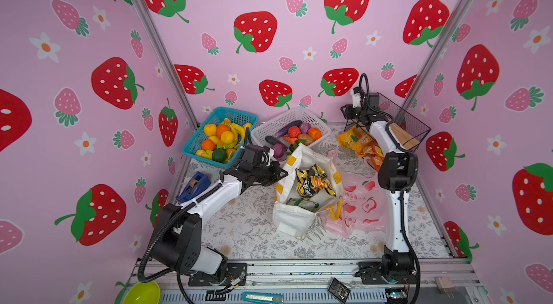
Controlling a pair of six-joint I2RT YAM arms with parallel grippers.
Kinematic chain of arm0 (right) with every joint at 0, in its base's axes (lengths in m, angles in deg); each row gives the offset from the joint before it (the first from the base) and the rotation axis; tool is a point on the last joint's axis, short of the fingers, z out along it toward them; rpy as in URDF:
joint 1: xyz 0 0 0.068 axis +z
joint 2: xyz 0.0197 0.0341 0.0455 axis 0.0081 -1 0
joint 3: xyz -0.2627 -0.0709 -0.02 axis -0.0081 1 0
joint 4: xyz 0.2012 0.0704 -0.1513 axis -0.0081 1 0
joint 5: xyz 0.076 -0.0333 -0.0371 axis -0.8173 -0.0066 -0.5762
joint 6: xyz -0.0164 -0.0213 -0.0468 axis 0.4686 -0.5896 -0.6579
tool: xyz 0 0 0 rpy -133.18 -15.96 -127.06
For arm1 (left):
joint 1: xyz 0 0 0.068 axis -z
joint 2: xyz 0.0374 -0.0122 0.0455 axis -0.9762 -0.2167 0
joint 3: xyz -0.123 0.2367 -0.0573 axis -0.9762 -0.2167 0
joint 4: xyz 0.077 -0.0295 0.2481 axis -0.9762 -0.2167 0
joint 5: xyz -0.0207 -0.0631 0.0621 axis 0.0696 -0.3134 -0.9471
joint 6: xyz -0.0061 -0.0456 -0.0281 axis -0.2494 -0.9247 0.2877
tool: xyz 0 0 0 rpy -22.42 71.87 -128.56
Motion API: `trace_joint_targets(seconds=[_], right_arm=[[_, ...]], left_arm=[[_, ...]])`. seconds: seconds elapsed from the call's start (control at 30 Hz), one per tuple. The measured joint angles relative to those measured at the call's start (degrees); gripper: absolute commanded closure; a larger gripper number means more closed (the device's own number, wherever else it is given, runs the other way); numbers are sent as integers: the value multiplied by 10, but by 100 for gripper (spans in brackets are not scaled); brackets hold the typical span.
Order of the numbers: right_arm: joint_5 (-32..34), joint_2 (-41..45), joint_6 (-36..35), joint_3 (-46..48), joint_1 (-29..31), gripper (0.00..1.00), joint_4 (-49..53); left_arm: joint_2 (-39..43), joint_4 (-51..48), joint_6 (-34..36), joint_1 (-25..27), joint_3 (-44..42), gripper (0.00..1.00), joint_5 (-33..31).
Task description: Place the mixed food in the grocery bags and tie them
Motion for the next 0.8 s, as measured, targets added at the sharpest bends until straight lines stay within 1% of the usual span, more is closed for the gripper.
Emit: trace_joint_targets(seconds=[0.03, 0.1, 0.17, 0.23, 0.33, 0.4, 0.53, 0.6, 0.73, 0.8], right_arm=[[-3, -6, -2, -10, 3, 64, 1], [-9, -12, -4, -20, 8, 57, 3], [-7, -13, -9, -23, 13, 42, 8], [13, -13, -14, -25, 18, 26, 21], [62, -5, -20, -23, 21, 15, 40], [92, 16, -19, -1, 22, 11, 52], [155, 89, -18, 84, 14, 5, 68], [181, 116, -18, 102, 9, 1, 73], [221, 159, -16, 119, 3, 0, 79], [230, 192, -14, 153, 2, 2, 76]], left_arm=[[-2, -2, 0, 0, 1, 100, 0], [-3, -2, 0, 1, 1, 100, 0], [-6, -2, 0, 2, 3, 100, 0], [-8, -2, 0, 3, 3, 100, 0], [-8, -3, 0, 4, 4, 100, 0], [-8, -3, 0, 4, 4, 100, 0], [-8, -5, 0, 4, 6, 100, 0], [-8, -5, 0, 4, 6, 100, 0], [-8, -4, 0, 4, 6, 100, 1], [-8, -4, 0, 4, 6, 100, 1]])
